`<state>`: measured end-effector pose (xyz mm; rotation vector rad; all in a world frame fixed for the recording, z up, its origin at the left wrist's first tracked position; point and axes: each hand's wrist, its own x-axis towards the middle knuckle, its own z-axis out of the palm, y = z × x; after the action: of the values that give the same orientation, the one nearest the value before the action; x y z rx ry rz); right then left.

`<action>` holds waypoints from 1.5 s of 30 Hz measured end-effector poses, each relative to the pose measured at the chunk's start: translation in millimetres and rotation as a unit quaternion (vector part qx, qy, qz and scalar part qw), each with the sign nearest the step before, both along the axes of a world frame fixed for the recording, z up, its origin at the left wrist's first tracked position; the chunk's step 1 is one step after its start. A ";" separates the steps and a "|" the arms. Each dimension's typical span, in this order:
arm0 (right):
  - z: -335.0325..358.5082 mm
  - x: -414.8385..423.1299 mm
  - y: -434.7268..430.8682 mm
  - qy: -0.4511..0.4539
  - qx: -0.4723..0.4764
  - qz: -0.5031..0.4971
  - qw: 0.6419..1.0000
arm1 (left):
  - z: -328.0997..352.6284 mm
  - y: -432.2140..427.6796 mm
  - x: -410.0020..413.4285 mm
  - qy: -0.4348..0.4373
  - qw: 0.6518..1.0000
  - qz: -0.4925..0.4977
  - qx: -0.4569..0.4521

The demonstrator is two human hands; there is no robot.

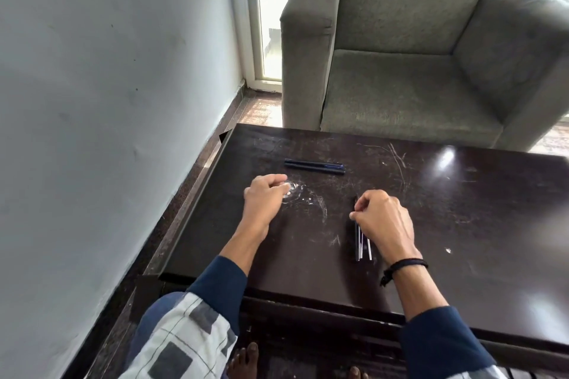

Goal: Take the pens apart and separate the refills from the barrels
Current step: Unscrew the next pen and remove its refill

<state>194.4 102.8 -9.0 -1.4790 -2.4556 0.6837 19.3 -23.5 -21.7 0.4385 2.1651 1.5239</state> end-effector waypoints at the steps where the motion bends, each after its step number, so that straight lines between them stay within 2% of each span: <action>1: -1.0 -0.2 -0.6 -0.014 0.004 0.005 1.000 | 0.5 3.5 2.6 -0.026 0.999 -0.015 0.013; 5: -3.5 -2.6 -4.2 -0.055 0.022 0.030 0.998 | 10.3 9.9 9.5 -0.094 0.993 -0.049 0.049; 16: -7.3 -13.6 -16.2 -0.052 -0.017 0.077 0.996 | 14.4 7.4 1.9 -0.102 0.992 -0.035 0.067; 20: -6.0 -23.6 -16.2 0.014 -0.102 0.058 0.993 | 10.8 10.9 7.2 -0.108 0.992 -0.041 0.053; 23: -3.7 -30.2 -15.3 0.094 -0.164 0.057 0.980 | 8.6 12.4 10.7 -0.153 0.987 -0.040 0.041; 27: -1.2 -33.2 -16.1 0.130 -0.157 0.084 0.975 | 8.6 13.6 14.7 -0.200 0.977 -0.056 0.052; 32: -1.5 -34.8 -20.0 0.143 -0.164 0.114 0.969 | 11.3 12.9 14.9 -0.203 0.975 -0.049 0.073; 36: -7.6 -35.7 -16.0 0.163 -0.157 0.099 0.969 | 13.8 12.1 13.1 -0.224 0.970 -0.052 0.083; 45: -15.9 -41.0 -16.5 0.216 -0.211 0.083 0.950 | 17.4 11.7 14.8 -0.230 0.966 -0.063 0.101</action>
<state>153.4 86.4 -25.0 -1.0823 -2.1848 1.4679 34.1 -11.9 -4.3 0.2494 1.6063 1.5951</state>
